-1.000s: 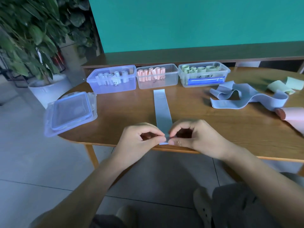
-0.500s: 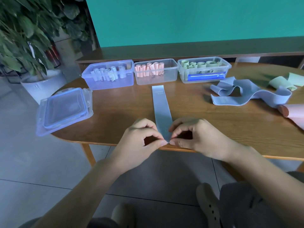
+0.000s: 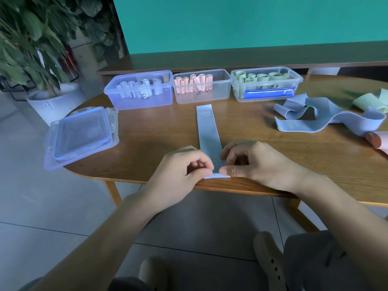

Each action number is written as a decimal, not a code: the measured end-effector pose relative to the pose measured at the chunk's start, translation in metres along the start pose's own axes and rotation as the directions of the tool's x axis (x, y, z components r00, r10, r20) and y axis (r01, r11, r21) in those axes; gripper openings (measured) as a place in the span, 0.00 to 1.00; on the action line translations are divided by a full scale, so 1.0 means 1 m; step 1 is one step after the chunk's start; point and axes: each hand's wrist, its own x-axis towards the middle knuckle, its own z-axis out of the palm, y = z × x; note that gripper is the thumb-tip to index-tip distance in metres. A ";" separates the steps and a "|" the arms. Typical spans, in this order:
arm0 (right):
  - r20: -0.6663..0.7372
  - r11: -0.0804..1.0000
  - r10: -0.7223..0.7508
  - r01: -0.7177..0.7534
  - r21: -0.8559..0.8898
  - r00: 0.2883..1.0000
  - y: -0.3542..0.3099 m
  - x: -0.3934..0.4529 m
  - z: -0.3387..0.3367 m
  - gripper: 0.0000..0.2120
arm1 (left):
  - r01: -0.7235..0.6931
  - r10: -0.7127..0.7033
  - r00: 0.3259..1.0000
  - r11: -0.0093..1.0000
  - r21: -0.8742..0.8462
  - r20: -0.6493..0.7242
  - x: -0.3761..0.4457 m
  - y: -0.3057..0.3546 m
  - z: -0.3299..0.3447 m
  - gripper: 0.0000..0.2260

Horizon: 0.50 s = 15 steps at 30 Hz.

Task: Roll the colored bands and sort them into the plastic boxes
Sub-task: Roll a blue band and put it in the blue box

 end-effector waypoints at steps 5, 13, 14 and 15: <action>0.003 0.984 -0.163 0.162 0.077 0.987 0.001 -0.005 0.003 0.03 | -0.100 0.098 0.994 0.995 0.032 0.058 -0.001 -0.006 0.003 0.05; 0.061 0.951 -0.296 0.300 -0.073 0.953 0.004 -0.012 0.004 0.06 | -0.121 0.118 0.992 0.991 0.055 0.051 -0.005 -0.002 0.001 0.02; 0.056 0.955 -0.281 0.285 -0.081 0.958 0.004 -0.014 0.003 0.06 | -0.114 0.112 0.993 0.992 0.052 0.045 -0.005 -0.002 0.000 0.02; 0.051 0.960 -0.262 0.266 -0.085 0.964 0.004 -0.015 0.003 0.05 | -0.108 0.106 0.994 0.993 0.050 0.041 -0.004 -0.002 0.000 0.02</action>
